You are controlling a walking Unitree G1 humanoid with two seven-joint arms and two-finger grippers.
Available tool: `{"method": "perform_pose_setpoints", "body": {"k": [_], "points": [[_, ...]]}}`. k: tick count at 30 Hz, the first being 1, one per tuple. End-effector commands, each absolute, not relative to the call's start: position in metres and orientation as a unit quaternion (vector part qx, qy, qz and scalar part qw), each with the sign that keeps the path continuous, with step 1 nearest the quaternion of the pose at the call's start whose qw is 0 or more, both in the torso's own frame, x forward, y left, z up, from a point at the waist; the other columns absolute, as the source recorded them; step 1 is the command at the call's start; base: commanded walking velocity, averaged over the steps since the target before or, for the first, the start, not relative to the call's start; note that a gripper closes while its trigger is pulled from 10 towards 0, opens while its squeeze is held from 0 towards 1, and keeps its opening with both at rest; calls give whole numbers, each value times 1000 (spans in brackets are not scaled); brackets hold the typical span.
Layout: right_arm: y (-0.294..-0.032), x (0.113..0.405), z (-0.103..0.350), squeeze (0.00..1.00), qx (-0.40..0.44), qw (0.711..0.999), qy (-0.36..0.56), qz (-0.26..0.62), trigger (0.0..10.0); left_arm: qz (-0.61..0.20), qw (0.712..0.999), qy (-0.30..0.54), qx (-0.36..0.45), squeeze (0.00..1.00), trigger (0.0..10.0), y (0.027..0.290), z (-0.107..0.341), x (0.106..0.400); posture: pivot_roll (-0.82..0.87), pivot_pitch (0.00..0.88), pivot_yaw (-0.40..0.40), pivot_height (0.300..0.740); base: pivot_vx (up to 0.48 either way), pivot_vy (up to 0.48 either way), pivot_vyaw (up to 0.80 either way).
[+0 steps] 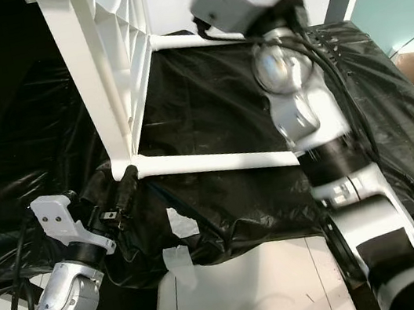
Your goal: Building children table
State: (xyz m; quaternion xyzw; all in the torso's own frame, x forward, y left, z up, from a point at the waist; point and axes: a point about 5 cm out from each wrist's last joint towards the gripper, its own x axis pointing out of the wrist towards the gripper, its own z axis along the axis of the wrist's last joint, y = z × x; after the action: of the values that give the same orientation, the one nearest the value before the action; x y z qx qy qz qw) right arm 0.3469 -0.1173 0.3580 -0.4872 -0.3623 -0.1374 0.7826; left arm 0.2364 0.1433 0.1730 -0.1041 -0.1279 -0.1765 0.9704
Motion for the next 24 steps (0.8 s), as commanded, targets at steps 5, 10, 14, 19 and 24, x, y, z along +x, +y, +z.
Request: {"method": "perform_pose_setpoints", "body": {"k": [5, 10, 14, 19, 24], "points": [[-109, 354, 375, 0, -491, 797, -332, -115, 0, -209, 963, -127, -110, 0, 10000, 136, 169, 236, 105, 46, -52, 740, 0, 0, 0], [-118, 353, 378, 0, -427, 848, -297, -103, 0, -208, 962, -130, -119, 0, 10000, 133, 169, 236, 87, 50, -58, 740, 0, 0, 0], [-135, 349, 381, 0, -341, 891, -275, -121, 0, -211, 960, -133, -128, 0, 10000, 128, 170, 237, 81, 53, -55, 740, 0, 0, 0], [-165, 338, 405, 0, -228, 909, -292, -193, 0, -216, 957, -135, -136, 0, 10000, 123, 170, 238, 58, 56, -51, 740, 0, 0, 0], [-195, 328, 405, 0, -145, 909, -301, -248, 0, -216, 956, -137, -142, 0, 10000, 122, 171, 239, 53, 54, -46, 740, 0, 0, 0]]}}
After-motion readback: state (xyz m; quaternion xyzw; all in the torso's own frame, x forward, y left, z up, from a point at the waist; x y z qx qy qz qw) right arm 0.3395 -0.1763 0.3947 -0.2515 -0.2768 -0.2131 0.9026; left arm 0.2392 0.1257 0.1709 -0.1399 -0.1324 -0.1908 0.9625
